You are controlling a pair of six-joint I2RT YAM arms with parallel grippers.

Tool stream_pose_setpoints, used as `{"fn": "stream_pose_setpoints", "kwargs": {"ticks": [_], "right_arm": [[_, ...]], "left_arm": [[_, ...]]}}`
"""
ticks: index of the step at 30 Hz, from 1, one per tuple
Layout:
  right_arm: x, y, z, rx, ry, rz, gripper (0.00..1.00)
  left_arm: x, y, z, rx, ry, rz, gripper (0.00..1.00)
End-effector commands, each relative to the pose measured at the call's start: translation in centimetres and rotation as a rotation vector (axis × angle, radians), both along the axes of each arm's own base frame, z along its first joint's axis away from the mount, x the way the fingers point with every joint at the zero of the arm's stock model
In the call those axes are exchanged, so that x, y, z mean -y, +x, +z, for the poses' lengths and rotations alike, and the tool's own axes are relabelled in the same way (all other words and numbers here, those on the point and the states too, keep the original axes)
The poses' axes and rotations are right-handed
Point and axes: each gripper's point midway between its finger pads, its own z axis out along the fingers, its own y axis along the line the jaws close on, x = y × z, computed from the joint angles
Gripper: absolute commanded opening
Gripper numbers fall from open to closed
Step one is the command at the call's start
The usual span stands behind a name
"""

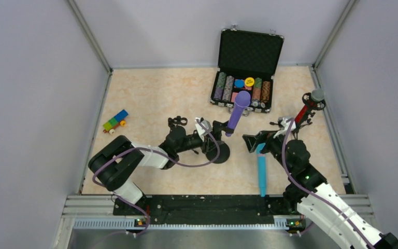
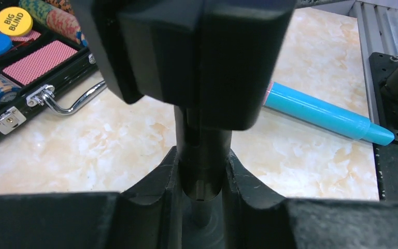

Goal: Attach the microphones to the stand

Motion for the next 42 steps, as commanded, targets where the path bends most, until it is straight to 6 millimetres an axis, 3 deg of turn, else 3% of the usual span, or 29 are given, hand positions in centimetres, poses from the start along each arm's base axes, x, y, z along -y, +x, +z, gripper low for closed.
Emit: {"fn": "stream_pose_setpoints", "kwargs": {"ticks": [1,2,12,28,42], "right_arm": [[0.0,0.1,0.9,0.04,0.001,-0.006,0.99],[0.0,0.1,0.8,0.04,0.0,-0.006,0.99],[0.2,0.0,0.8,0.039,0.001,-0.008,0.99],[0.3,-0.3,0.6,0.039,0.021,-0.012,0.99],[0.3,-0.3,0.5,0.04,0.024,-0.013,0.99]], "left_arm": [[1.2,0.1,3.8,0.084,-0.094,-0.055,0.09],[1.3,-0.1,3.9,0.081,-0.093,-0.067,0.01],[1.9,0.2,6.0,0.103,-0.119,-0.082,0.0],[3.2,6.0,7.1,0.168,-0.122,0.097,0.0],[4.8,10.2,8.7,0.224,-0.158,0.144,0.0]]}}
